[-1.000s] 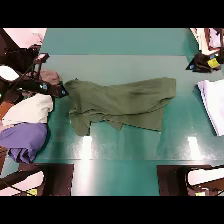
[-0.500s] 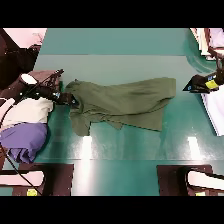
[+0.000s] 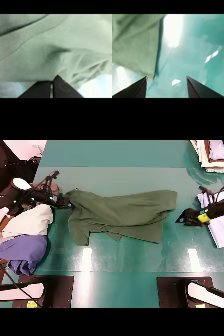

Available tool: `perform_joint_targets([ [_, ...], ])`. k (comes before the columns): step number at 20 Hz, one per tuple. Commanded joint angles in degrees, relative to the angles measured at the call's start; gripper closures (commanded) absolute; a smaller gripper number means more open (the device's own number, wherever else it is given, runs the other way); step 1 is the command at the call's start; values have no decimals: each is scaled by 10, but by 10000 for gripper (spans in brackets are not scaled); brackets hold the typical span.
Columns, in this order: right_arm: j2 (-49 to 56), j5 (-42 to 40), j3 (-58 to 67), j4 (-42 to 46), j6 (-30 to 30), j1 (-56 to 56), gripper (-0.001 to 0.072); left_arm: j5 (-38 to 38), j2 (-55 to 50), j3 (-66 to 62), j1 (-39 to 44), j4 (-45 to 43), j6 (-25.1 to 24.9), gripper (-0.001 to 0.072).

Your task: Fold the shirts.

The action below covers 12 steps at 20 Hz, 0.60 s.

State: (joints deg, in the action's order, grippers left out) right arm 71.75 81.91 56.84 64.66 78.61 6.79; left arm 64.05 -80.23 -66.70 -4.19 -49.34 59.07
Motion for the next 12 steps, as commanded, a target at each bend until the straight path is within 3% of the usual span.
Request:
perform_joint_targets([
  [1,-7,-50,-99,-51,-8,-36,149,2,48,-14,0,1,6,680],
  [5,-7,-161,-162,-84,-7,-119,162,33,58,-13,0,2,10,680],
  [11,-6,-215,-174,-97,0,-193,217,42,58,-13,0,3,29,680],
  [12,-6,-218,-174,-97,0,-200,383,43,58,-13,0,3,37,680],
])
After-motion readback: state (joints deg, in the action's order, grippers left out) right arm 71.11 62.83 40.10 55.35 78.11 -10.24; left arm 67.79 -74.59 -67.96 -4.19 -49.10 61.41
